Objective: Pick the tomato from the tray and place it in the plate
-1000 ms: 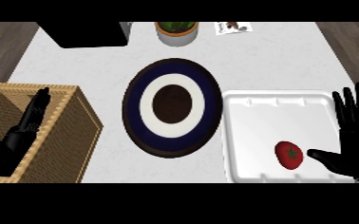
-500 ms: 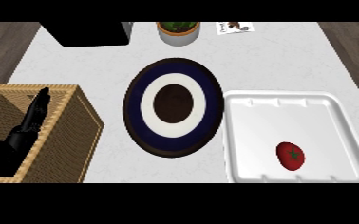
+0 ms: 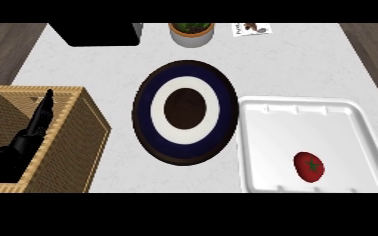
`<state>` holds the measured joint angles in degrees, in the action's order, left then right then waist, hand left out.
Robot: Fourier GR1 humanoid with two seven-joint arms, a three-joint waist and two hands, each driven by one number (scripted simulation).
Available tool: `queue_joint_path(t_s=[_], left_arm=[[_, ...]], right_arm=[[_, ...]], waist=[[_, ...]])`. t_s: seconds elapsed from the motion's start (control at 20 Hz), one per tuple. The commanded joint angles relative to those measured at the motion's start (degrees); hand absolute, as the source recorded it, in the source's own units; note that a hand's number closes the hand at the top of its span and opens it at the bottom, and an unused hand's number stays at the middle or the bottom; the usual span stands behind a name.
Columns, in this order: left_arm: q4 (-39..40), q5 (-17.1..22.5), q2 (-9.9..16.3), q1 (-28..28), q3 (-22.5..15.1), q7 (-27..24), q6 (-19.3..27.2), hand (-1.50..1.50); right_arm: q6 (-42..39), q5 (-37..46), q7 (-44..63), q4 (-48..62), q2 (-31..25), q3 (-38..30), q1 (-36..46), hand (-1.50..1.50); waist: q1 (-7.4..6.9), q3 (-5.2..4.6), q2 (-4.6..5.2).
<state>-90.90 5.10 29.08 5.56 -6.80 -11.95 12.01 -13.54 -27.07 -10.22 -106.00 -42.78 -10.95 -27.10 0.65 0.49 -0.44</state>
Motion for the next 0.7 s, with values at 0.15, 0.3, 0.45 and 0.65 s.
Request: queue_joint_path(t_s=[0.15,0.3,0.45,0.65], left_arm=[[6.6,-2.3,0.1,-0.1,0.3,1.2,0.4,0.00],[4.6,-1.9,-0.2,-0.2,-0.6,4.5,0.3,0.00],[4.5,-2.8,0.1,-2.2,0.1,6.1,0.7,0.00],[4.5,-2.9,-0.6,-1.2,-0.2,5.1,0.2,0.00]], right_arm=[[-3.1,6.0,7.5,4.7,-6.0,3.3,5.1,-1.50],[-4.9,7.7,9.4,6.3,-6.0,6.6,7.3,-1.50],[-7.3,8.9,11.9,8.4,-8.3,7.4,11.5,-1.50],[-8.8,16.6,12.1,12.4,-9.1,12.2,15.5,-1.50]], waist=[[-1.28,-0.52,0.80],[-1.50,-0.45,0.73],[-1.67,-0.45,0.77],[-2.32,-0.41,0.84]])
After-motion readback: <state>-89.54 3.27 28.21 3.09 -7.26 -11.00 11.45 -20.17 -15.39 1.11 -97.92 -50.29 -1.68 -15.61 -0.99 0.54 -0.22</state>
